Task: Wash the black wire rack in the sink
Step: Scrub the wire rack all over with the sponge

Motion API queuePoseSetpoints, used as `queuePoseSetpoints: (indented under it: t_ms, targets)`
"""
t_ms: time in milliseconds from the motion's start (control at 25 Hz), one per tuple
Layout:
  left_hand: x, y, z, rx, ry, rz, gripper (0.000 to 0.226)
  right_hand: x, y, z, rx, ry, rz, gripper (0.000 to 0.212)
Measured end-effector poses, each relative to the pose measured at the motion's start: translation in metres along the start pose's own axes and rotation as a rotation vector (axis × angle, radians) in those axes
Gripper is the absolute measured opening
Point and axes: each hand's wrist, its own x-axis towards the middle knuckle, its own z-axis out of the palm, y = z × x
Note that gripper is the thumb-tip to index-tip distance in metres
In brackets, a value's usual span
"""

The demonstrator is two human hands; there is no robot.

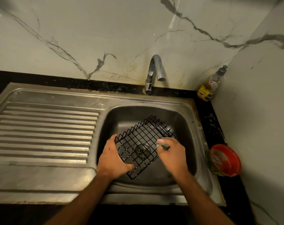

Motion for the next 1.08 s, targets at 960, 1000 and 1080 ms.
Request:
queuePoseSetpoints:
  t_ms: [960, 1000, 1080]
  targets:
    - [-0.014, 0.0, 0.006, 0.26, 0.23, 0.078, 0.119, 0.054, 0.051, 0.047, -0.078, -0.282, -0.264, 0.027]
    - [-0.013, -0.001, 0.006, 0.259, 0.232, 0.083, 0.119, 0.052, 0.049, 0.049, -0.093, -0.3, -0.261, 0.031]
    - [-0.013, -0.003, 0.006, 0.243, 0.24, 0.091, 0.12, 0.029, 0.039, 0.05, -0.054, -0.368, -0.321, 0.039]
